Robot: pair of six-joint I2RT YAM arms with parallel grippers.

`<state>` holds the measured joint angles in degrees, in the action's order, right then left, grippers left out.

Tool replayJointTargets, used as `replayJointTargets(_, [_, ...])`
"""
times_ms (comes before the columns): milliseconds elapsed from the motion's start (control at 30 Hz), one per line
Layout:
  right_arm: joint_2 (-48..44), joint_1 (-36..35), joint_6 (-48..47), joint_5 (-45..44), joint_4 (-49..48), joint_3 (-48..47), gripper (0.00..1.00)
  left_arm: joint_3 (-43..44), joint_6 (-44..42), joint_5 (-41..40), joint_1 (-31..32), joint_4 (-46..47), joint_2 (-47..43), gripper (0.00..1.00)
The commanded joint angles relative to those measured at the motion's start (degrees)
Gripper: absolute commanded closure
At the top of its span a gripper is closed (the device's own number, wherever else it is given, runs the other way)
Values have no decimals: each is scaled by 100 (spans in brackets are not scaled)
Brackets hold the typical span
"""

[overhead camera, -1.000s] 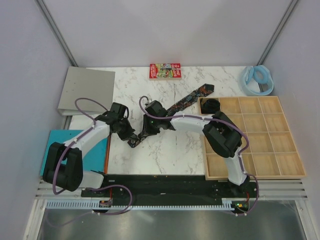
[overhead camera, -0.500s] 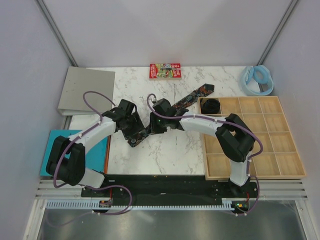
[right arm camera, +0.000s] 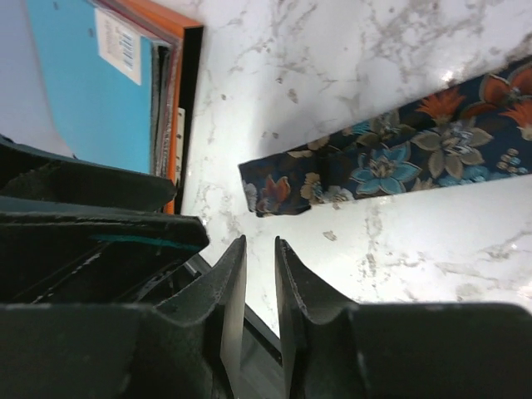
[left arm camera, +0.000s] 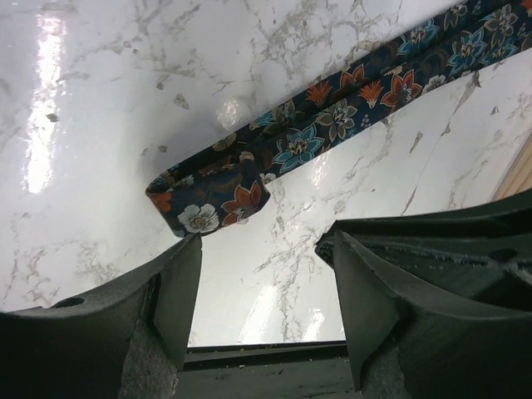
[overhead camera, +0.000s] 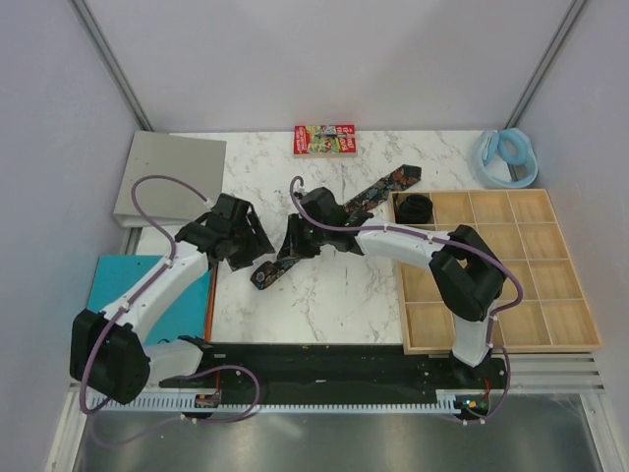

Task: Roll the ties
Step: Roll the tie at the center of the board.

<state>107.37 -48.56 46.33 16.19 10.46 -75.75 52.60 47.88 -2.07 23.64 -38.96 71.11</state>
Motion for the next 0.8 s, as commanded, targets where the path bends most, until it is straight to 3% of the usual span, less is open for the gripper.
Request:
replayJointTargets(0, [222,-66,228,394,-378,-388,73,-91,-226,-356,-245,-410,-624,31])
replayJointTargets(267, [829,-303,236,508,-229,-1047,75,-917,-191,-356,-518,-419,-1801,31])
replayJointTargets(767, [1497,-137,-124,236,9,-1083,82,-1612,2,31,-527,-165,-2102,33])
